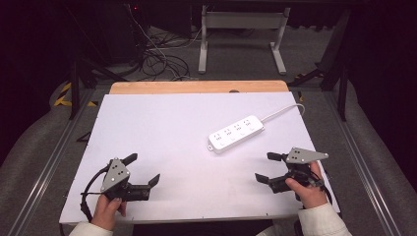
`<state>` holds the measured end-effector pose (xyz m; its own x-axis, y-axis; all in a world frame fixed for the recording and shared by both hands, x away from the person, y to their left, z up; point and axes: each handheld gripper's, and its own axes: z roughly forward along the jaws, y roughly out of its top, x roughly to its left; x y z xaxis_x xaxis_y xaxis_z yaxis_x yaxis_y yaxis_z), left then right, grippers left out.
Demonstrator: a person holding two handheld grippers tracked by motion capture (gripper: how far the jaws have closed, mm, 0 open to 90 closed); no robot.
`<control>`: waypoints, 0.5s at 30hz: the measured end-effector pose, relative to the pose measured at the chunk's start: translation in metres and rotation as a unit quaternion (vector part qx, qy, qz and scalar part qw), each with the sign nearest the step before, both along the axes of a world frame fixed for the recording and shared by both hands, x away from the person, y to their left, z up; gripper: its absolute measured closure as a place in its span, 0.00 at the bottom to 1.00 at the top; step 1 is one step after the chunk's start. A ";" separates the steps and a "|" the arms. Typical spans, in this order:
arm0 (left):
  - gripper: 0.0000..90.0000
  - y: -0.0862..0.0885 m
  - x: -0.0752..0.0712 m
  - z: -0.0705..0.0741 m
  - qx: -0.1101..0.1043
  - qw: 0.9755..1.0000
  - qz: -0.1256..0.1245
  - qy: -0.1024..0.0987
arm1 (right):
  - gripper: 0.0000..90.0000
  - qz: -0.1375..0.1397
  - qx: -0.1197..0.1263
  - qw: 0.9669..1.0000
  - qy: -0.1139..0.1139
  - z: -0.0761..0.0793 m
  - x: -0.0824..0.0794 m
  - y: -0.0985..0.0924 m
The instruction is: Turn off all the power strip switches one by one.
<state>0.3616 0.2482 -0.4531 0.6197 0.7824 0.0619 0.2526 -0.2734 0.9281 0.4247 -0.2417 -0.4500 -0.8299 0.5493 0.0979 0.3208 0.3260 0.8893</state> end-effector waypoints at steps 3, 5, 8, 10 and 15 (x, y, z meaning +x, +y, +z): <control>0.03 0.000 -0.001 0.000 0.003 1.000 -0.004 -0.005 | 0.11 -0.004 -0.001 1.000 0.004 -0.008 -0.001 -0.001; 0.03 0.000 -0.002 -0.001 0.000 1.000 -0.006 -0.004 | 0.11 -0.007 -0.005 1.000 0.002 -0.014 -0.003 0.000; 0.03 0.000 -0.001 -0.002 0.006 1.000 -0.010 -0.004 | 0.11 -0.019 -0.027 0.999 0.000 -0.024 -0.006 0.003; 0.03 0.001 -0.001 -0.003 0.003 1.000 -0.013 -0.002 | 0.11 -0.022 -0.033 0.999 0.005 -0.028 -0.008 0.004; 0.02 0.005 -0.004 -0.005 0.002 1.000 -0.015 -0.002 | 0.11 -0.024 -0.041 0.999 0.016 -0.038 -0.010 0.005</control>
<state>0.3576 0.2529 -0.4581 0.6426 0.7632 0.0677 0.2402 -0.2845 0.9281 0.4143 -0.2367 -0.4879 -0.7995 0.5958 0.0770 0.3654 0.3806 0.8495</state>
